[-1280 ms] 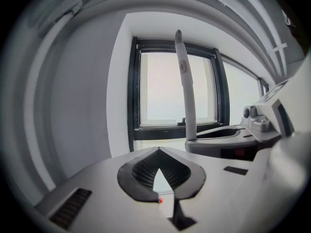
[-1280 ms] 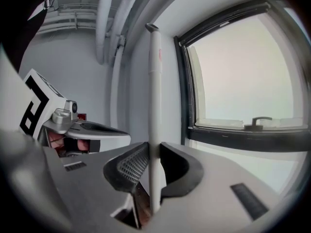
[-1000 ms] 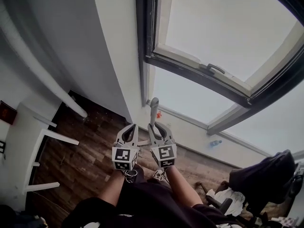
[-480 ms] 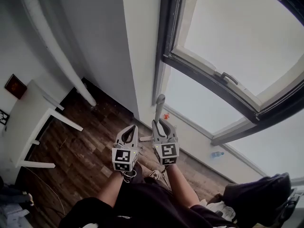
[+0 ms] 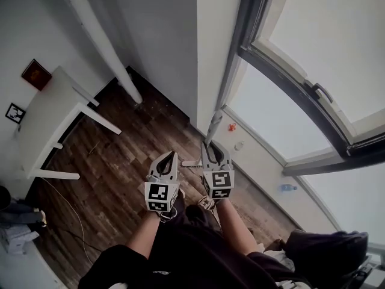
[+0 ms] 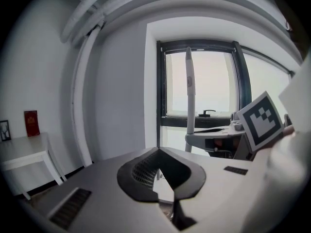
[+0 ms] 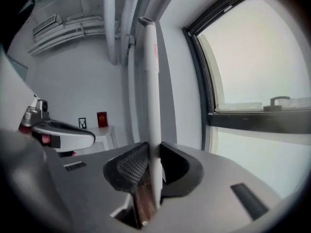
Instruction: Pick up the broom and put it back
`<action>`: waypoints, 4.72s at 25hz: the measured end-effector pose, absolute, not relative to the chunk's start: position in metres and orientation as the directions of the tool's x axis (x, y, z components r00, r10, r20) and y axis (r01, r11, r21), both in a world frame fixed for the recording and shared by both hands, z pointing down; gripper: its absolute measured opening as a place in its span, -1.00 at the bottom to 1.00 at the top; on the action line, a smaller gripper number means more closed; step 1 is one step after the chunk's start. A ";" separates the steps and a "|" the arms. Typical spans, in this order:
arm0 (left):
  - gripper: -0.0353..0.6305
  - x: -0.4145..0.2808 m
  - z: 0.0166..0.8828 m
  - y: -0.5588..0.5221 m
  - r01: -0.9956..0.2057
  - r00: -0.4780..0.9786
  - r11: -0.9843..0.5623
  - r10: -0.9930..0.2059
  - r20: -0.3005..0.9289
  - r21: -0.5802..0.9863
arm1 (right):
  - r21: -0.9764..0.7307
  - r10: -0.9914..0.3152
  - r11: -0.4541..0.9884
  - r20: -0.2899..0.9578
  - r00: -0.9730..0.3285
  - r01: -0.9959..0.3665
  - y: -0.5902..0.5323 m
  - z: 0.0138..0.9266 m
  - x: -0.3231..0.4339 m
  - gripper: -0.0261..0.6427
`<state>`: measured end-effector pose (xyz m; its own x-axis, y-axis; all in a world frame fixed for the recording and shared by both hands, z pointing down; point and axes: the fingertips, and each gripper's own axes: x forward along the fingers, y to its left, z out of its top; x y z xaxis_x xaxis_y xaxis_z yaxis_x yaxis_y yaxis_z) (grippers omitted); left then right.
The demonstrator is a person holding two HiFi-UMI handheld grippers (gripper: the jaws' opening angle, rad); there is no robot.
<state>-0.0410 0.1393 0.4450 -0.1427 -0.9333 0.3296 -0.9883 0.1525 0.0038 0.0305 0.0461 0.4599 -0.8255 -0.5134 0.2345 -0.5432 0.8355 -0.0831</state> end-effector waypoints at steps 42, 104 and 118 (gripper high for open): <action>-0.89 -0.144 0.652 0.100 -0.979 -0.114 0.177 -0.891 0.439 0.104 | -0.064 -0.419 0.853 0.508 -0.753 -0.518 -0.016 0.712 -0.092 -0.66; -0.89 -0.184 0.696 0.039 -0.978 -0.050 0.144 -0.864 0.501 0.152 | -0.157 -0.492 0.783 0.433 -0.755 -0.601 -0.142 0.747 -0.176 -0.66; -0.89 -0.202 0.690 0.057 -0.976 -0.072 0.164 -0.862 0.502 0.142 | -0.272 -0.471 0.747 0.428 -0.771 -0.607 -0.133 0.750 -0.205 -0.65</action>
<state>-0.2016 0.0566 0.6901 -0.0718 -0.8616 0.5024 -0.9762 0.1641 0.1418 -0.2053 -0.1334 0.7495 -0.7715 -0.4710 0.4278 -0.6068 0.7469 -0.2720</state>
